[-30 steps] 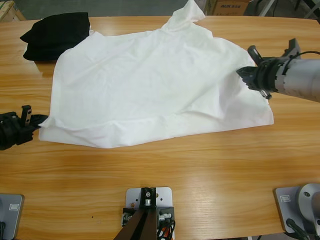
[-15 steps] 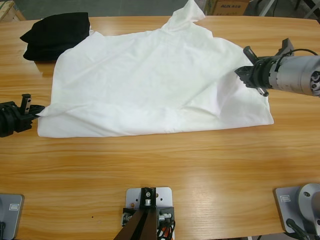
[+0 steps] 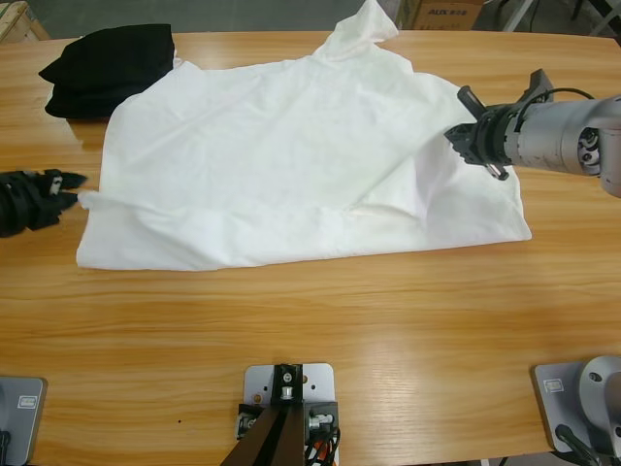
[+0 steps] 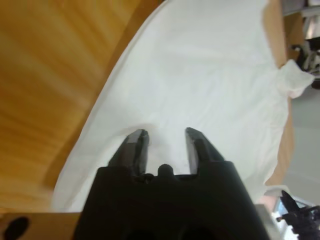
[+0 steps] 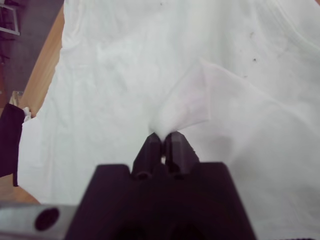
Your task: Fold clothes
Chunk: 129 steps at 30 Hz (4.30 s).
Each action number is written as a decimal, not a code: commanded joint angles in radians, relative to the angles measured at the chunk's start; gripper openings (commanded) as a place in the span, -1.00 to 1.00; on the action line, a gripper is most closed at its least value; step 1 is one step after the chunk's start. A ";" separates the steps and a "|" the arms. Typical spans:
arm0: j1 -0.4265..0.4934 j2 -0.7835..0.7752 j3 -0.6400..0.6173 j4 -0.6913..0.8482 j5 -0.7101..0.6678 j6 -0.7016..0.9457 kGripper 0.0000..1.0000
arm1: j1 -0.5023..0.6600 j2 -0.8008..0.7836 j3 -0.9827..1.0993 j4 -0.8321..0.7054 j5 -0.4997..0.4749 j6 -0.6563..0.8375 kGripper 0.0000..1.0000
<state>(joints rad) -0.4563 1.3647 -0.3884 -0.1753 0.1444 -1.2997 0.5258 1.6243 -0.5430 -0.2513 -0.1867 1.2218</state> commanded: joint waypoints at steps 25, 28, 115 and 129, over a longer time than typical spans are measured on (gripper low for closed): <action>-0.491 0.349 -0.489 0.447 -0.209 1.244 0.48 | -0.029 0.002 0.036 0.028 0.099 -0.282 -1.00; -0.507 0.351 -0.481 0.489 -0.181 1.321 0.48 | -0.029 0.006 0.035 0.030 0.120 -0.301 -1.00; -0.507 0.359 -0.518 0.556 -0.126 1.257 0.47 | 0.075 -0.163 -0.376 0.800 0.391 -0.622 0.84; -0.509 0.346 -0.528 0.559 -0.129 1.257 0.47 | -0.267 -0.234 0.061 0.474 0.427 -0.573 0.64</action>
<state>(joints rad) -0.9562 1.6767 -0.9154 0.3717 0.0096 -0.0362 0.3121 1.4397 -0.5495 0.2465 0.2281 0.6365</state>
